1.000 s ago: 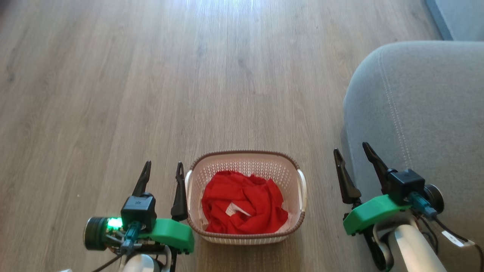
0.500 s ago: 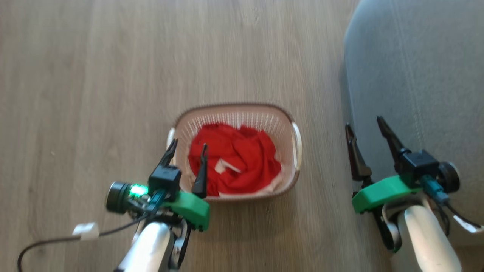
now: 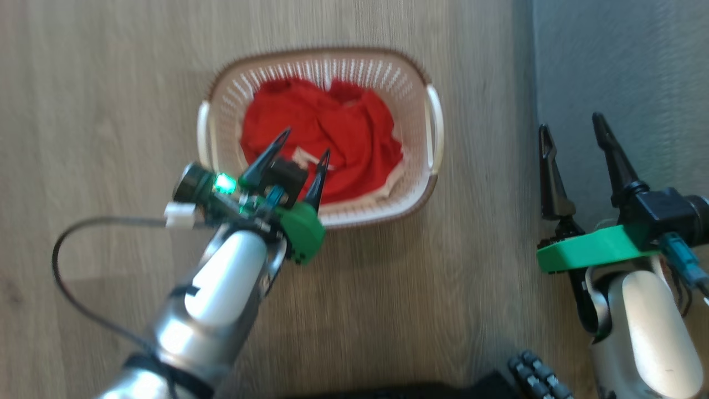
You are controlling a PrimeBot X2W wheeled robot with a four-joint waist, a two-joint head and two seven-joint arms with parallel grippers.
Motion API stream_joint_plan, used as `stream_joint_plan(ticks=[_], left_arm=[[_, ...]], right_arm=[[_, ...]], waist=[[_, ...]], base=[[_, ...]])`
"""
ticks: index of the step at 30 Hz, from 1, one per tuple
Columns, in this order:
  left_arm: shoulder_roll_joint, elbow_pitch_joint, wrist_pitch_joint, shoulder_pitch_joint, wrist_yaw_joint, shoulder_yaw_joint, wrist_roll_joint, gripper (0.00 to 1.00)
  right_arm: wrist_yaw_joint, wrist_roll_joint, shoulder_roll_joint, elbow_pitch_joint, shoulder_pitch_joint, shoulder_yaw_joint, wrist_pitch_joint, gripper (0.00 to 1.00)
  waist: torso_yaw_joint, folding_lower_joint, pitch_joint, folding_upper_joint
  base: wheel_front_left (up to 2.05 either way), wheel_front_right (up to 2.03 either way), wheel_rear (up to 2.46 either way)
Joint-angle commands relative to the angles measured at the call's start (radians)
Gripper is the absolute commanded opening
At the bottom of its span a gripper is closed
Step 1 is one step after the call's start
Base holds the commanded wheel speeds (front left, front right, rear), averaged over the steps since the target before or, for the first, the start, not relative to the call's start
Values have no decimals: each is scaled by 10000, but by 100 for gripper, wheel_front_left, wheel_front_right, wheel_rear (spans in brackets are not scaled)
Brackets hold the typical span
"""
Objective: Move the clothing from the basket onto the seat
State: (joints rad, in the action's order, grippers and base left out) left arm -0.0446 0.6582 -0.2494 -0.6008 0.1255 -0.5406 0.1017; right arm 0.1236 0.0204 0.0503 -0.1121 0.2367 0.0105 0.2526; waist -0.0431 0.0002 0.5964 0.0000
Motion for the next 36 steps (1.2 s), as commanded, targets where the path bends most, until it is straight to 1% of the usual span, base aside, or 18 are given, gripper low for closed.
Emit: stream_joint_plan(ticks=[1, 6, 7, 8, 14, 18, 19, 24, 25, 26, 31, 34, 36], left_arm=[[-57, 313, -124, -506, -117, -39, -171, 100], [-57, 1733, -124, -2070, -422, -581, -210, 100], [-57, 2388, -124, -2658, -521, -761, -215, 100], [-57, 2755, -124, -2951, -575, -877, -265, 100], [-57, 4394, -124, -4441, -714, -1214, -182, 100], [-57, 5230, -20, -5263, -794, -1435, -4, 100], [-57, 5230, -20, -5263, -794, -1435, -4, 100], [-57, 5760, 842, -6143, -934, -2053, -53, 100], [-57, 5910, 1261, -6365, -986, -2293, -112, 100], [-57, 5910, 1261, -6365, -986, -2293, -112, 100], [-57, 6177, 2211, -6713, -1261, -2844, -363, 100], [-65, 6251, 2585, -6798, -1464, -3046, -445, 100], [-89, 6279, 2795, -6820, -1507, -3122, -463, 100]], right_arm=[[71, 122, -1, 512, -33, -249, 92, 100], [71, 388, -1, 1178, 50, -332, 92, 100], [71, 460, -1, 1406, 128, -408, 92, 100], [71, 496, -1, 1515, 163, -467, 92, 100], [71, 619, -1, 1676, 229, -539, 92, 100], [71, 787, -1, 1770, 324, -564, 92, 100], [71, 787, -1, 1770, 324, -564, 92, 100], [71, 780, -1, 1913, 354, -632, 92, 100], [71, 791, -1, 1933, 350, -681, 92, 100], [71, 791, -1, 1933, 350, -681, 92, 100], [71, 904, -1, 1991, 277, -869, 92, 100], [71, 1403, -1, 2067, 223, -977, 92, 100], [71, 1215, -1, 2095, 166, -1070, 92, 100]], waist=[[-155, -2, 1270, 0], [-250, -2, 2406, 0], [-331, -2, 2763, 0], [-379, -2, 2937, 0], [-579, -2, 3703, 0], [-702, -2, 4002, 0], [-702, -2, 4002, 0], [-855, -2, 4246, 0], [-948, -2, 4288, 0], [-948, -2, 4288, 0], [-1175, -2, 4335, 0], [-1308, -2, 4329, 0], [-1393, -2, 4320, 0]], base=[[0, 0, 0], [0, 0, 0], [0, 0, 0], [0, 0, 0], [0, 0, 0], [0, 0, 0], [0, 0, 0], [0, 0, 0], [0, 0, 0], [0, 0, 0], [0, 0, 0], [0, 0, 0], [0, 0, 0]])
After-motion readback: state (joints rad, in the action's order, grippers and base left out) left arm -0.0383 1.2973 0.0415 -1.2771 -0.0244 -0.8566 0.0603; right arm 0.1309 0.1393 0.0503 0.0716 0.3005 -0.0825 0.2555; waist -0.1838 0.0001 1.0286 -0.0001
